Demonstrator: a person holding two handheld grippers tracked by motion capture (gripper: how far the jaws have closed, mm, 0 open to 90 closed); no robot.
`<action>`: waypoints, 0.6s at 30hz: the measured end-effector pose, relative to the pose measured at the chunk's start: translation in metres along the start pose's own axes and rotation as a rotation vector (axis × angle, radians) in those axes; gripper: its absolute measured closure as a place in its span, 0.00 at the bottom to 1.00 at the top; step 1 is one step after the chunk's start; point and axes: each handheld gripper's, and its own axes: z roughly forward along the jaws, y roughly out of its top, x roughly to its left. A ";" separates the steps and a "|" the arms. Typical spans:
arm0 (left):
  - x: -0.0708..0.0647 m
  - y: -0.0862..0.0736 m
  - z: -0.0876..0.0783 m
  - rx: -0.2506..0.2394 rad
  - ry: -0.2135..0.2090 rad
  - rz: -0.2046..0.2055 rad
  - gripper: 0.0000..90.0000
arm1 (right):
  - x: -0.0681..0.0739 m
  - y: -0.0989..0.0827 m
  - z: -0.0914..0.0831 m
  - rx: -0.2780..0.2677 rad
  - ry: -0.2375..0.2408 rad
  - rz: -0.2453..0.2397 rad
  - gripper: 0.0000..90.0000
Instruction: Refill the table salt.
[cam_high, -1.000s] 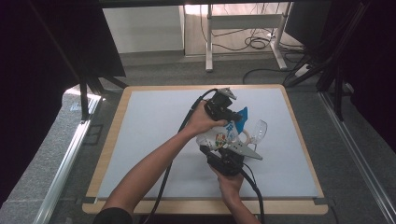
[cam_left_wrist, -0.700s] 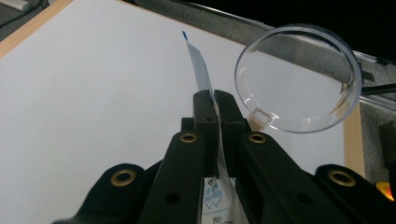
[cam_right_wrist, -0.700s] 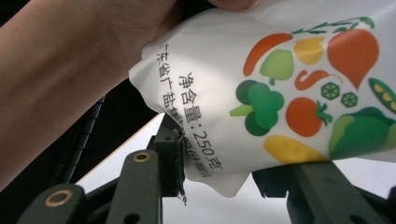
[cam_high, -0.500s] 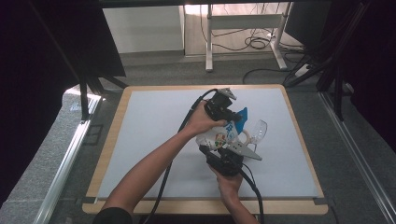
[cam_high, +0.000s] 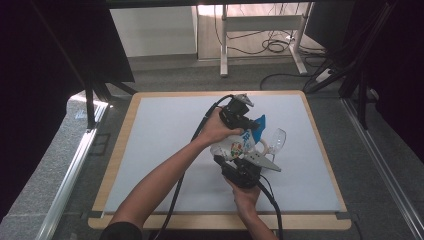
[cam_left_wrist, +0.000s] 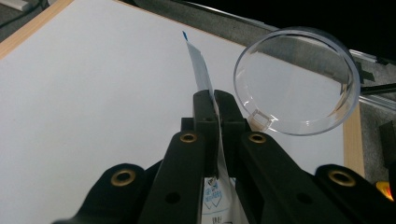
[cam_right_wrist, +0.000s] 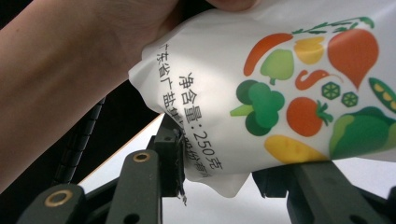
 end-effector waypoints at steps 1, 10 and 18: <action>0.000 0.000 0.000 -0.001 0.001 -0.002 1.00 | 0.000 0.000 0.000 0.000 0.000 0.000 0.67; 0.001 -0.002 -0.001 0.000 0.004 -0.004 1.00 | 0.000 0.000 0.001 0.006 0.006 -0.003 0.67; 0.001 -0.003 -0.002 0.001 0.007 -0.005 1.00 | 0.001 -0.001 0.002 0.007 0.010 -0.008 0.67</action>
